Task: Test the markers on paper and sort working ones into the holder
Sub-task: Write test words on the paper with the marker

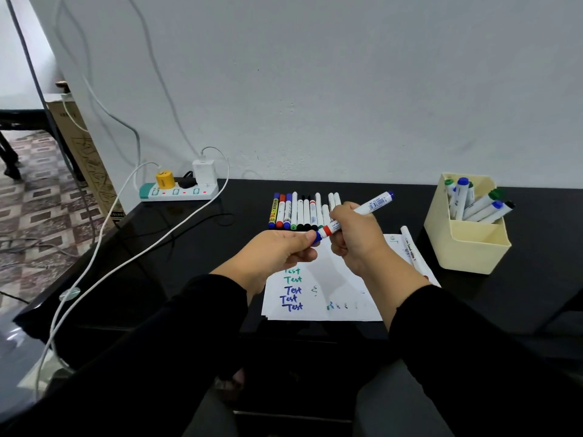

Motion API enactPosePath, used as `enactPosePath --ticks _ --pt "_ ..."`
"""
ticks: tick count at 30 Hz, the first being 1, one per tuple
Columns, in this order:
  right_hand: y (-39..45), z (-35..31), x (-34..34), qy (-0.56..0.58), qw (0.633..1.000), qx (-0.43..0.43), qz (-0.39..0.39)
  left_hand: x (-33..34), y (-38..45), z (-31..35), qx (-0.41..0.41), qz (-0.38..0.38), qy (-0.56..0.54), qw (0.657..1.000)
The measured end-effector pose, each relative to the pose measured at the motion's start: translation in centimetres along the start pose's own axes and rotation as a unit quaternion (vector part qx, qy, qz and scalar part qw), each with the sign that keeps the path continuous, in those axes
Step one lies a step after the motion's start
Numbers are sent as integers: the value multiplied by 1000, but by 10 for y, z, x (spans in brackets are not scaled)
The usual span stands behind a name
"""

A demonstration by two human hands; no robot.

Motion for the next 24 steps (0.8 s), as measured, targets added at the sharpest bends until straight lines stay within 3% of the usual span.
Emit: enactPosePath --ticks 9,18,20,22,24 --pt "2 2 2 -15 999 19 38 0 3 6 46 72 13 996" --pt "9 10 -7 -34 997 63 20 -7 16 12 105 97 66 988" --pt "12 6 -13 -41 997 56 35 -12 28 6 101 106 119 982" --pt "15 1 -27 -63 995 40 73 -26 43 -8 70 165 185 966" --pt "18 -4 -42 -90 990 17 108 -41 57 -28 2 238 280 930"
Point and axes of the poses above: each hand's wrist, its own y-axis towards the middle knuckle, its own x-axis out of the palm, z = x × y, the point moved 7 cm from there along y, towards the middle knuckle, and after that the axes turned 15 degrees about -x, right-handed, at the moved point
